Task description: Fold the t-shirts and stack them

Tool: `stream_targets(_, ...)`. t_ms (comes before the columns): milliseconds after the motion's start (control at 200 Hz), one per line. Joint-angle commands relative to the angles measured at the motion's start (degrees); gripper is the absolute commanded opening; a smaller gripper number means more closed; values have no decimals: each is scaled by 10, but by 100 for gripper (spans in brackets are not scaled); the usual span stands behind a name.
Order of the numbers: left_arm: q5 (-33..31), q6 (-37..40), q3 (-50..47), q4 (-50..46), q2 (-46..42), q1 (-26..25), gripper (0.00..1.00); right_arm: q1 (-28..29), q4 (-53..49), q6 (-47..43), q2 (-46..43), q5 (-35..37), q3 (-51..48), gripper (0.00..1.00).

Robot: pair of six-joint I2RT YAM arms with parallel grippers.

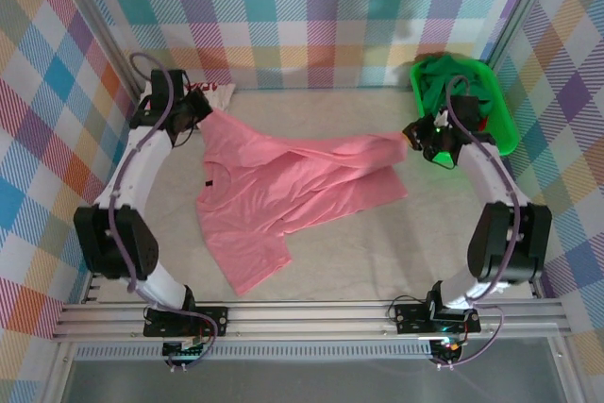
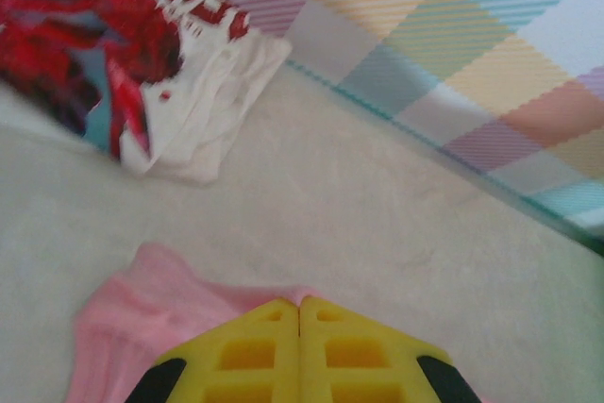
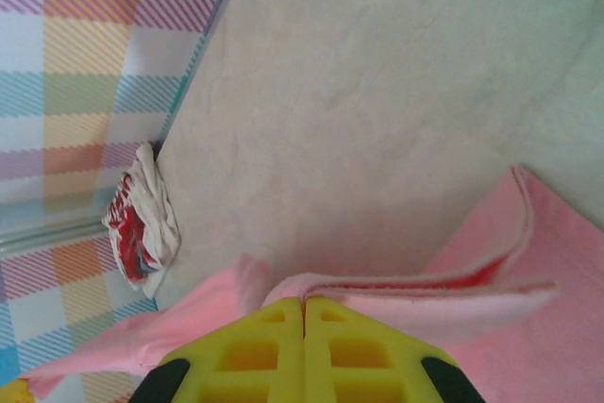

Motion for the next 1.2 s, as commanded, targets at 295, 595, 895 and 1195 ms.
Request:
stream_targets(295,13,54,537,-151,368,9,30,3,20,23,185,-72,282,46)
stream_targets(595,-62,51,49,21,40,-54,57,96,-107,-249,12,125,36,50)
stream_targets(895,-66,-39,-285,46,-71,-117,52,99,-137,-264,116,115,51,42)
stream_targets(1195,-63,-49,-352,37,-59,-149,51,99,-94,-239,229,116,114,42)
